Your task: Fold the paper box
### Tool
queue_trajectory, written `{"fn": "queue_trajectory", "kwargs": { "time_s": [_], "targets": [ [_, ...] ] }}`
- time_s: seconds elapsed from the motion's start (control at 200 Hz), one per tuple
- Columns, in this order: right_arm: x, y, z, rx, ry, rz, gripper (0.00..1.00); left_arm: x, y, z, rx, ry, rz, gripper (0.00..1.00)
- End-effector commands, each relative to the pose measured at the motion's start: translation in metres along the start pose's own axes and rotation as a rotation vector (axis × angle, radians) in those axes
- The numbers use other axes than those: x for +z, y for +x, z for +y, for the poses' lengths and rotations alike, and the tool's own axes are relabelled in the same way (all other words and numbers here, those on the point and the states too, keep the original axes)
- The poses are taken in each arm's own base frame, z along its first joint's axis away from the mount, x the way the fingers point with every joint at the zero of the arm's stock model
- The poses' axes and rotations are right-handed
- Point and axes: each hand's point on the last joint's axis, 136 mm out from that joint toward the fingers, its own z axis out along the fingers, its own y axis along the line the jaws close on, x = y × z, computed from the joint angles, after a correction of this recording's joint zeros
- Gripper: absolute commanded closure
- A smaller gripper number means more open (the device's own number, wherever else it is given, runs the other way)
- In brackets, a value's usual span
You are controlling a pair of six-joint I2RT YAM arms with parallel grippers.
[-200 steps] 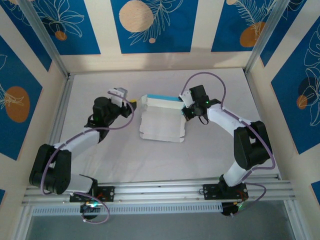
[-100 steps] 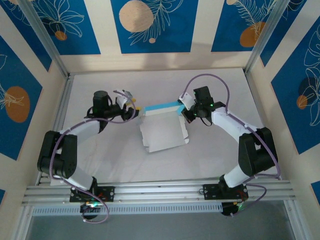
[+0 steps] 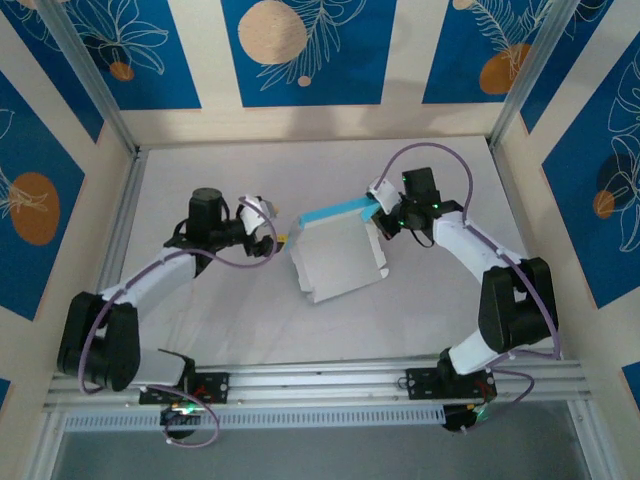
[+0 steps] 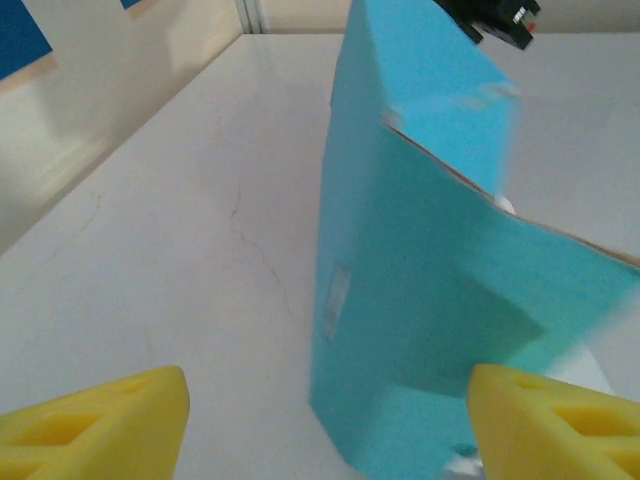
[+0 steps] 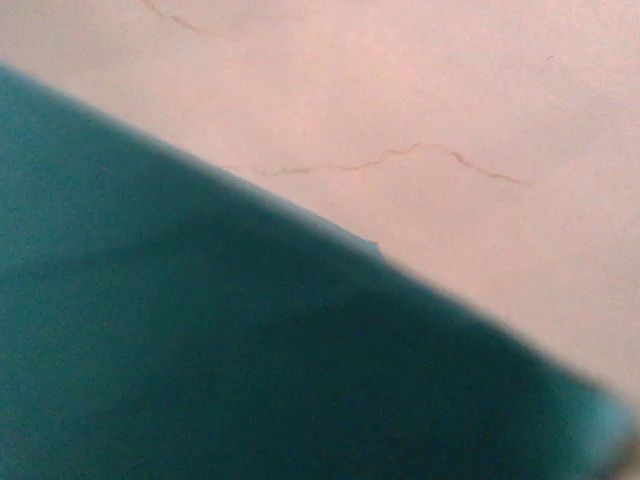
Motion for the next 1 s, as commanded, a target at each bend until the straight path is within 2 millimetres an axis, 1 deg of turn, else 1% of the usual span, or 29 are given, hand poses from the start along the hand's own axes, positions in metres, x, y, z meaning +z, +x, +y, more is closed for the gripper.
{"fn": "queue_trajectory", "kwargs": {
  "time_s": [0.0, 0.13, 0.175, 0.225, 0.325, 0.455, 0.55, 0.635, 0.725, 0.825, 0.99],
  "targets": [
    [-0.011, -0.02, 0.012, -0.049, -0.046, -0.092, 1.0, -0.003, 0.001, -0.009, 0.056, 0.017, 0.035, 0.26],
    [-0.012, -0.02, 0.022, -0.087, -0.054, -0.091, 1.0, 0.005, 0.007, -0.013, 0.079, 0.044, 0.076, 0.25],
    [-0.013, -0.022, 0.025, -0.105, -0.052, -0.096, 1.0, 0.007, 0.01, -0.01, 0.092, 0.031, 0.098, 0.26],
    [-0.014, -0.023, 0.026, -0.115, -0.046, -0.099, 1.0, 0.006, 0.009, -0.01, 0.101, 0.028, 0.1, 0.28],
    [-0.012, -0.02, 0.018, -0.105, -0.008, -0.07, 1.0, 0.001, 0.004, -0.006, 0.123, -0.023, 0.077, 0.29],
    [-0.01, -0.015, 0.009, -0.09, 0.021, -0.048, 1.0, -0.011, 0.005, -0.003, 0.146, -0.094, 0.081, 0.3],
    [-0.012, -0.014, 0.007, -0.093, 0.029, -0.055, 1.0, -0.018, 0.006, -0.005, 0.139, -0.1, 0.102, 0.3],
    [-0.013, -0.015, 0.002, -0.095, 0.047, -0.043, 1.0, -0.023, 0.004, -0.01, 0.128, -0.09, 0.111, 0.3],
    [-0.014, -0.018, 0.001, -0.096, 0.048, -0.051, 1.0, -0.028, 0.001, -0.008, 0.139, -0.101, 0.13, 0.3],
    [-0.016, -0.022, 0.009, -0.095, 0.023, -0.072, 1.0, -0.027, 0.003, -0.005, 0.154, -0.101, 0.155, 0.32],
    [-0.008, -0.022, 0.026, -0.136, -0.004, -0.061, 1.0, -0.02, 0.001, 0.003, 0.161, -0.091, 0.164, 0.35]
  ]
}}
